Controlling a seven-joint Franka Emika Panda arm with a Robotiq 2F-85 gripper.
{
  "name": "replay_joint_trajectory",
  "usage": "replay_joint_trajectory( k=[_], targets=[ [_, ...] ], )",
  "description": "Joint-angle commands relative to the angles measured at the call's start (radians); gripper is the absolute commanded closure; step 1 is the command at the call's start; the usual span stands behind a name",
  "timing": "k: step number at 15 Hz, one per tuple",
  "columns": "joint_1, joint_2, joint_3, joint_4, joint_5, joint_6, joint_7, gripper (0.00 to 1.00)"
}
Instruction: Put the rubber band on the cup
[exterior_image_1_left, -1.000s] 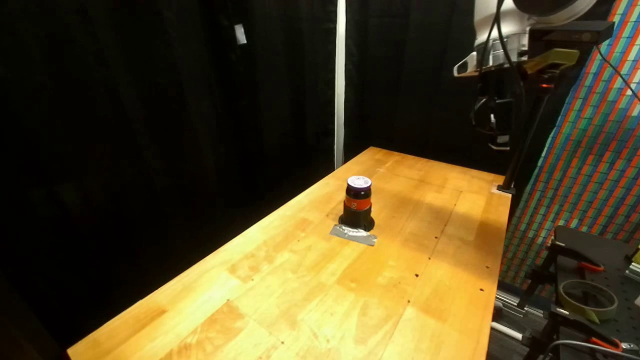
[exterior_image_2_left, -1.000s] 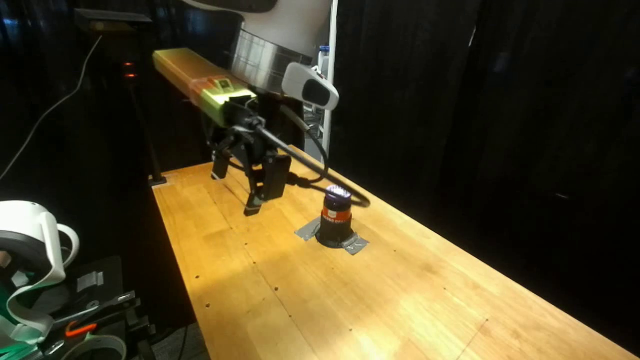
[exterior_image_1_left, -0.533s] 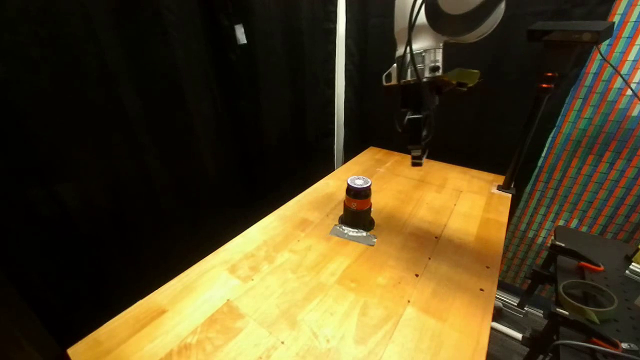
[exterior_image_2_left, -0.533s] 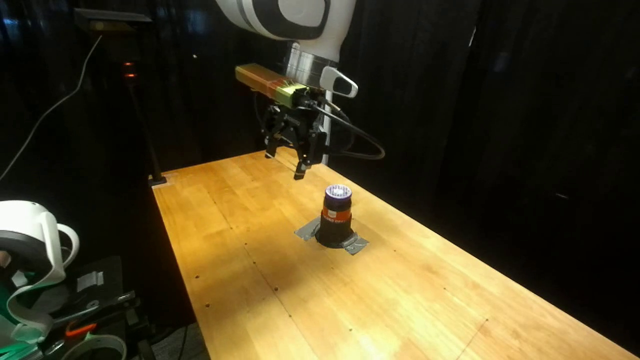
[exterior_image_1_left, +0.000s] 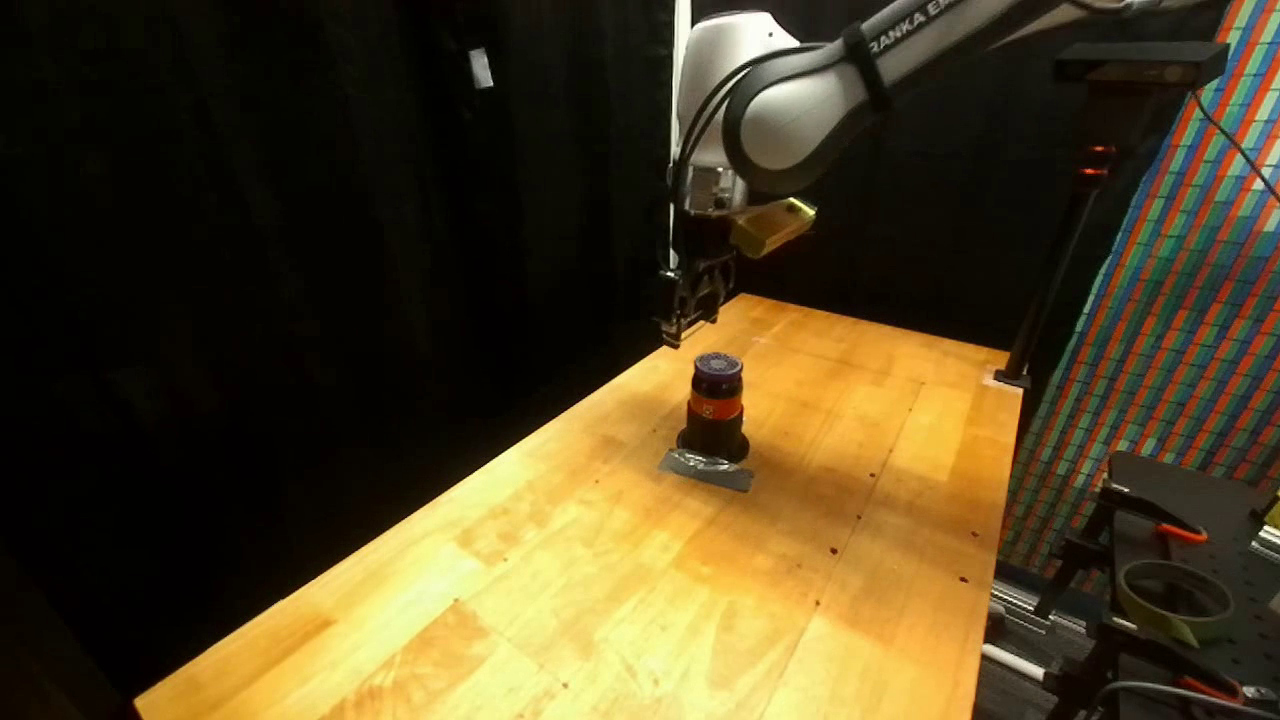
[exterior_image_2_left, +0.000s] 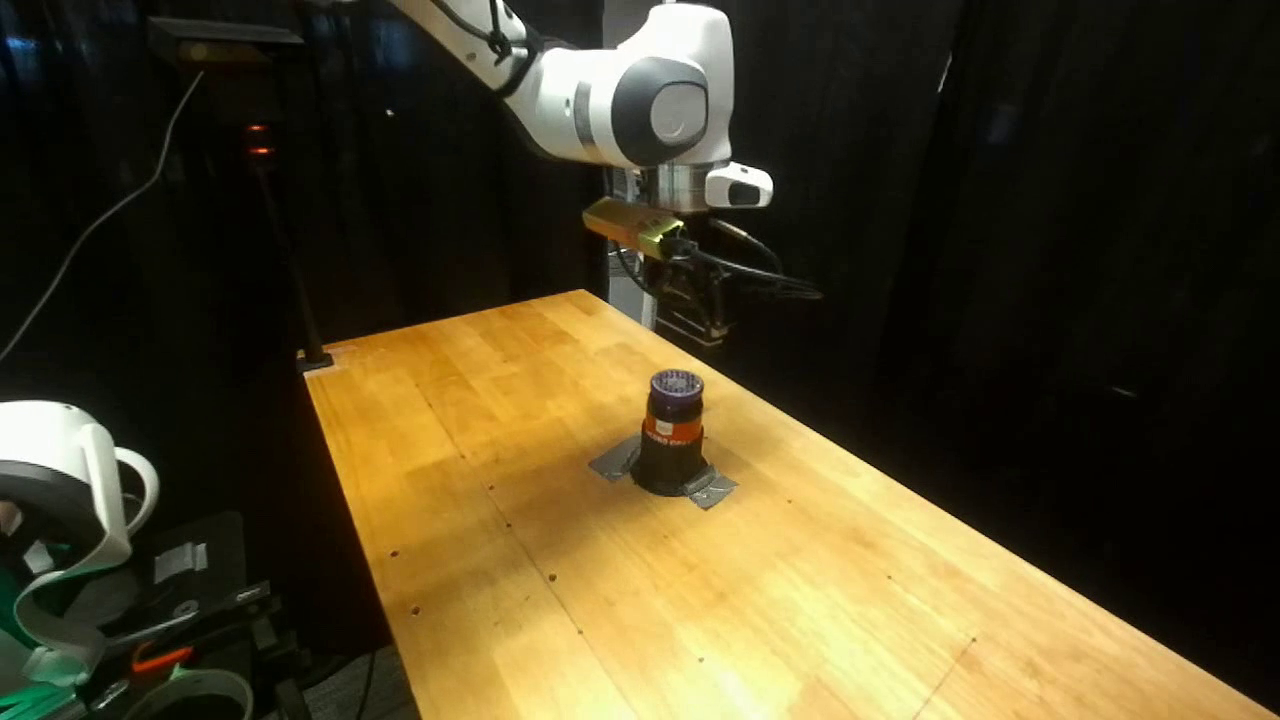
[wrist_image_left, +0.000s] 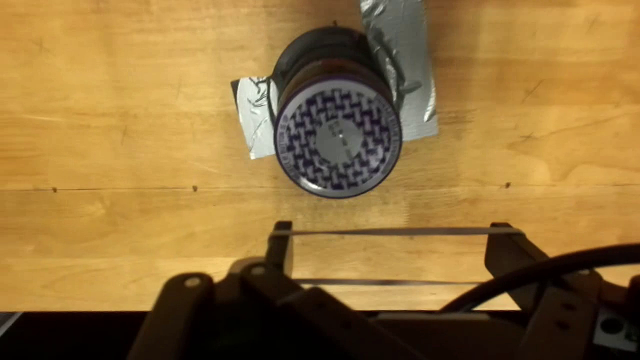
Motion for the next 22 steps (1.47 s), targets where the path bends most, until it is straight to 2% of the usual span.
replay_joint_trajectory(
  k=[1,11,13,18,22],
  targets=[
    [0.037,0.162,-0.06,0.2,-0.075,-0.052,0.092,0.0],
    [-0.036,0.317,0.001,0.462,0.052,-0.544,-0.041,0.0],
    [-0.039,0.337,0.0,0.503,0.064,-0.551,-0.04,0.0],
    [-0.03,0.38,-0.014,0.523,0.046,-0.312,-0.026,0.0],
    [-0.013,0.396,-0.031,0.536,0.026,-0.298,-0.008,0.0]
  ],
)
